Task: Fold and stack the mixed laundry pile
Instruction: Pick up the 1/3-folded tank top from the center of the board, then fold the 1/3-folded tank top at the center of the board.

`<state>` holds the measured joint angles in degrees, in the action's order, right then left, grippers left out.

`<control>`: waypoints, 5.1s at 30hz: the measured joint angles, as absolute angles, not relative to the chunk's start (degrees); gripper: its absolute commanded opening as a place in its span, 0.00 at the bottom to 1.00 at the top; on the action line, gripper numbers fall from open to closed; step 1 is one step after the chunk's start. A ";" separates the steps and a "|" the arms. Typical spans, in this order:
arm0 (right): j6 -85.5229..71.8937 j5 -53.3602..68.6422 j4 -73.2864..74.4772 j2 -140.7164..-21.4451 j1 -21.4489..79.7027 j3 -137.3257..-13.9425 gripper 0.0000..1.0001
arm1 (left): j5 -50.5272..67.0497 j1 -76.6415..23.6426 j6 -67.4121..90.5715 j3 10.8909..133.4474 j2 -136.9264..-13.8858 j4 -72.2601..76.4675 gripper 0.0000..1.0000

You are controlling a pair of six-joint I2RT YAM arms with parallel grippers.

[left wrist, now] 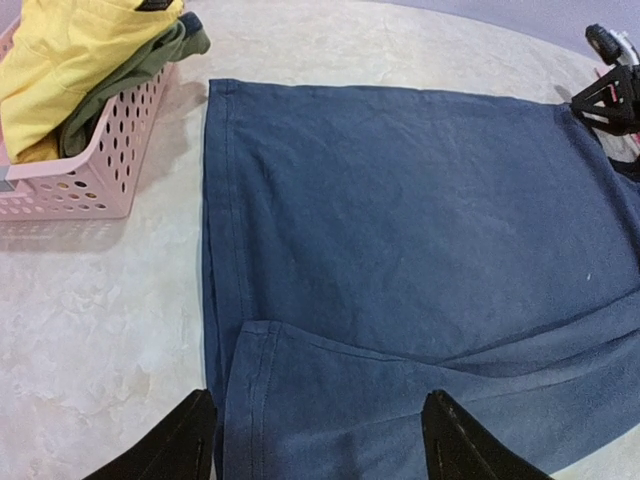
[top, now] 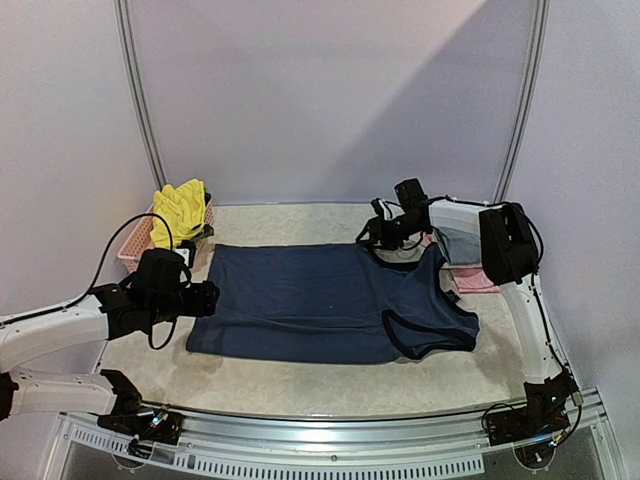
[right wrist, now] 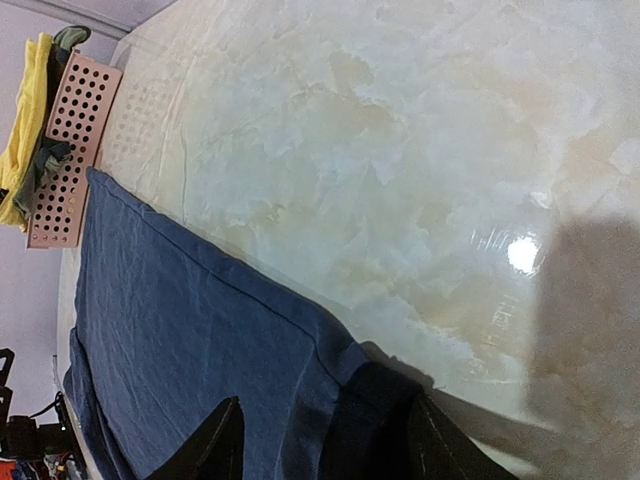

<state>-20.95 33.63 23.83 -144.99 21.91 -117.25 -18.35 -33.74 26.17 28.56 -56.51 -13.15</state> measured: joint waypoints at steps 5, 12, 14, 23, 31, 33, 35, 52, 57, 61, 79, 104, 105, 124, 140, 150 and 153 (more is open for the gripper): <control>-21.91 34.00 23.88 -145.62 21.45 -117.82 0.41 | -18.22 -33.74 26.22 27.79 -55.57 -13.10 0.70; -22.39 34.70 23.66 -146.45 21.19 -117.91 0.21 | -18.22 -33.71 26.26 27.57 -55.57 -12.67 0.69; -22.57 34.83 23.57 -146.74 21.19 -118.21 0.17 | -18.35 -33.71 26.26 27.57 -56.05 -12.38 0.69; -22.83 34.89 23.59 -148.05 21.12 -119.85 0.00 | -18.92 -32.60 25.56 32.99 -66.46 -11.55 0.69; -21.32 34.13 24.64 -147.20 21.10 -118.98 0.00 | -17.45 -25.45 24.58 49.08 -83.57 -11.46 0.66; -20.56 33.17 25.30 -145.95 21.08 -117.78 0.00 | -17.08 -24.14 23.99 53.43 -88.49 -11.97 0.65; -19.90 32.08 26.02 -144.66 21.08 -116.79 0.00 | -16.80 -22.90 23.33 58.30 -93.54 -13.32 0.62; -16.64 27.75 28.40 -140.42 19.70 -112.64 0.00 | -13.30 -15.09 18.11 93.01 -123.61 -25.50 0.43; -16.21 27.79 28.34 -140.42 19.70 -111.96 0.00 | -11.33 -13.96 17.15 98.63 -129.64 -28.23 0.42; -16.10 27.79 28.36 -140.42 19.70 -111.02 0.00 | -10.50 -13.50 16.34 103.55 -133.29 -30.26 0.37; -15.75 28.69 28.29 -140.42 19.70 -110.26 0.00 | -6.33 -11.92 15.84 115.15 -140.68 -37.63 0.32; -14.33 29.19 31.20 -136.99 19.70 -110.45 0.00 | -1.52 -11.86 16.01 106.15 -134.26 -34.61 0.00; -13.96 29.30 31.48 -135.94 19.70 -110.04 0.00 | -1.39 -11.86 15.92 104.62 -132.77 -34.26 0.00; -8.45 29.43 32.27 -123.59 22.59 -95.33 0.02 | -0.91 -11.86 15.09 81.71 -112.25 -26.28 0.00; -10.50 28.62 23.27 -120.03 23.42 -81.12 0.06 | 2.11 -12.29 17.28 67.66 -109.21 -18.92 0.00; -13.80 27.42 19.05 -115.90 24.01 -73.65 0.27 | -0.73 -14.59 17.91 62.02 -106.21 -16.38 0.21; -14.98 27.66 18.31 -114.10 24.21 -72.25 0.38 | -2.52 -15.40 18.55 59.83 -104.62 -15.92 0.36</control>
